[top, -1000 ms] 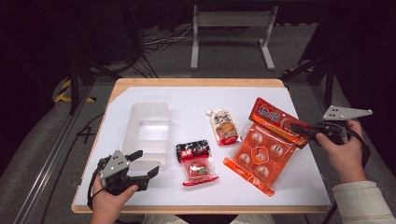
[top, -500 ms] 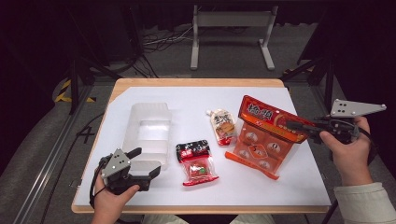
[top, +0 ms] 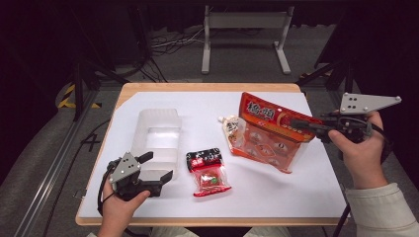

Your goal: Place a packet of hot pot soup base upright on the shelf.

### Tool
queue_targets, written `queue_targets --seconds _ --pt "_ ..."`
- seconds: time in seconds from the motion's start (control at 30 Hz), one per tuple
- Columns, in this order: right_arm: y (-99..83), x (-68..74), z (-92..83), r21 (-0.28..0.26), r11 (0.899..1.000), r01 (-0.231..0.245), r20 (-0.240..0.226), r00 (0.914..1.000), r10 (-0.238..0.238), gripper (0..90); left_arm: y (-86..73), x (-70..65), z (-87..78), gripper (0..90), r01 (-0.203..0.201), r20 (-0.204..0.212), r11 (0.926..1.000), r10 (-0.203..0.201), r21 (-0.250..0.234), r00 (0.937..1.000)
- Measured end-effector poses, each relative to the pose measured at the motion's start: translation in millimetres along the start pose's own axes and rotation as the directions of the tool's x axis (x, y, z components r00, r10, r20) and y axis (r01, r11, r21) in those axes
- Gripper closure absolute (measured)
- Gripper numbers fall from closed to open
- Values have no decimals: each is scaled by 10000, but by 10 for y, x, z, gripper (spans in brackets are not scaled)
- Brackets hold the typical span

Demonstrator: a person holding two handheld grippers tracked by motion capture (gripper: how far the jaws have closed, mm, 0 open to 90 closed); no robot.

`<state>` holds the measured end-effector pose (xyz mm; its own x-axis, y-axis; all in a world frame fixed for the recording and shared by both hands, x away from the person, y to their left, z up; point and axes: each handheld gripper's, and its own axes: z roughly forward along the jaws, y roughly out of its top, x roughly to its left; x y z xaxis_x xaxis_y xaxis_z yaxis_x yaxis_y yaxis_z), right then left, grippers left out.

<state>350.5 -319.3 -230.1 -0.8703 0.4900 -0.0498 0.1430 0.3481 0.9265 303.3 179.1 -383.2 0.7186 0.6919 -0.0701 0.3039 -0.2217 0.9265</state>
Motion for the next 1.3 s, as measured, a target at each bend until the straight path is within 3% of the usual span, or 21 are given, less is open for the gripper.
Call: queue_targets --seconds 0.4,0.5,0.6,0.67,0.77,0.97,1.13,1.23,1.3 --pt "326 133 292 -328 9973 651 -740 9950 -674 900 135 -63 119 166 -460 479 9989 462 -65 9978" --pt "377 163 370 -380 9962 779 -931 9923 -811 900 202 -75 170 155 -348 819 9992 365 -213 9960" --pt "416 195 450 -446 9952 867 -1170 9889 -914 900 275 -66 226 143 -571 1285 9957 661 -724 9895" --pt "433 209 488 -501 9948 890 -1319 9867 -949 900 332 -59 261 123 -668 1304 9947 766 -782 9885" --pt "457 236 551 -609 9937 936 -1538 9828 -1020 900 392 -53 328 105 -572 1828 9951 711 -801 9806" --pt "489 294 655 -762 9918 1025 -1905 9749 -1154 900 471 -84 460 72 -253 2356 9961 445 -840 9708" --pt "507 343 727 -847 9901 1118 -2047 9705 -1271 900 515 -114 513 40 -168 2497 9947 419 -1019 9674" --pt "510 370 776 -927 9893 1128 -2172 9673 -1307 900 539 -127 555 38 31 2461 9937 247 -1120 9689" --pt "509 391 814 -980 9886 1141 -2272 9646 -1339 900 543 -130 574 41 -74 2418 9933 354 -1157 9697"
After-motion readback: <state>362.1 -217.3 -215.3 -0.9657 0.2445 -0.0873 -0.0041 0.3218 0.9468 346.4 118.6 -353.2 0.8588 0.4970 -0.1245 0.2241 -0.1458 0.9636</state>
